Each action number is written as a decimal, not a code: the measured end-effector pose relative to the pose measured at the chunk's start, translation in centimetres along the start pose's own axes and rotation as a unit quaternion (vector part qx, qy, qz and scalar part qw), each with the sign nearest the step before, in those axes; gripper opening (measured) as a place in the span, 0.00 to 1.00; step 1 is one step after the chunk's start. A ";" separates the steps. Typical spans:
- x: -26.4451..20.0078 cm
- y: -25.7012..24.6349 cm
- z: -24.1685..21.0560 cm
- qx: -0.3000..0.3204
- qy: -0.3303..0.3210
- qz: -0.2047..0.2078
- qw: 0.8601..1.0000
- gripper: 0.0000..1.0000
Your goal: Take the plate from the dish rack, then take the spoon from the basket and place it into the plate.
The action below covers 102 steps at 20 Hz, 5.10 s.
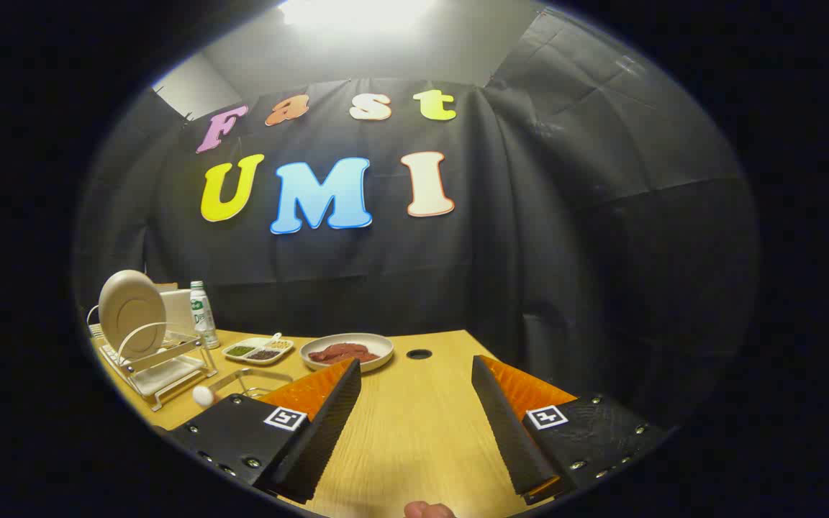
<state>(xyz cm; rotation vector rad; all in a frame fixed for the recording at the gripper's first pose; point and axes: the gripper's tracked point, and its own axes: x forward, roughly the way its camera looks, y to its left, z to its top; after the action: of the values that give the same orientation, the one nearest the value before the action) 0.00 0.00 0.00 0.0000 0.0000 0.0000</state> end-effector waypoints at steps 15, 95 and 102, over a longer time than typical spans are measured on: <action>-5.8 19.5 17.6 -0.010 0.002 0.038 0.999 0.95; -18.8 26.3 -4.3 0.135 0.508 0.160 0.835 0.30; -20.5 25.3 -10.6 0.265 0.541 0.136 0.786 0.30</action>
<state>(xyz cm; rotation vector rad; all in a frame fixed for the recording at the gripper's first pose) -20.49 25.33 -10.55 0.5724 1.1672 0.2939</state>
